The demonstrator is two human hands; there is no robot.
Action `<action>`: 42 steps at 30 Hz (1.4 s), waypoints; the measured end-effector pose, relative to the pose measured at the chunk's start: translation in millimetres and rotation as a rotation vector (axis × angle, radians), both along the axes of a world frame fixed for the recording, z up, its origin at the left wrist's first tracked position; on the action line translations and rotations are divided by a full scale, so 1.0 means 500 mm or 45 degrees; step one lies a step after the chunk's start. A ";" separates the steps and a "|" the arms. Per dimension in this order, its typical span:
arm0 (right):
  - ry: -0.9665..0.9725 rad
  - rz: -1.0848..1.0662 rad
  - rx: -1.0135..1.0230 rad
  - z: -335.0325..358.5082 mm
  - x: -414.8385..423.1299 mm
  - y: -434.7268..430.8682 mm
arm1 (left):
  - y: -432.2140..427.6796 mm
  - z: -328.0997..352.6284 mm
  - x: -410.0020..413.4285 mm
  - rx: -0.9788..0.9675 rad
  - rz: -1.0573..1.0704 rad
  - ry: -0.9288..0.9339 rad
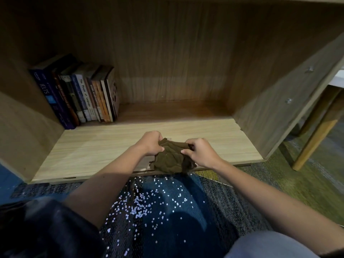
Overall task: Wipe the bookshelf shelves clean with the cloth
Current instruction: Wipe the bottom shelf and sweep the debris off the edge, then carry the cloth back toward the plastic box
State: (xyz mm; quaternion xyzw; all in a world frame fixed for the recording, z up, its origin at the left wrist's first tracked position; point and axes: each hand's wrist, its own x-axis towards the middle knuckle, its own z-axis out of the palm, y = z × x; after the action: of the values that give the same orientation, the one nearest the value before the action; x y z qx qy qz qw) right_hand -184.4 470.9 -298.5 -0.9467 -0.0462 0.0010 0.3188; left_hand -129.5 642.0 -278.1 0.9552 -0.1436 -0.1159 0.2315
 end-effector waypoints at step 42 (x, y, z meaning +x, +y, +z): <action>0.062 -0.473 0.001 0.994 -0.334 -0.110 | -0.166 0.938 -0.303 -0.051 -0.204 0.306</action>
State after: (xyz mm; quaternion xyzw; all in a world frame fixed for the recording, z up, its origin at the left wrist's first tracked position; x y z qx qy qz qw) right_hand -351.5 416.1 198.5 -0.9385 0.1370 -0.0351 0.3149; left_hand -281.0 559.1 190.7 0.9151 -0.1928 -0.2446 0.2562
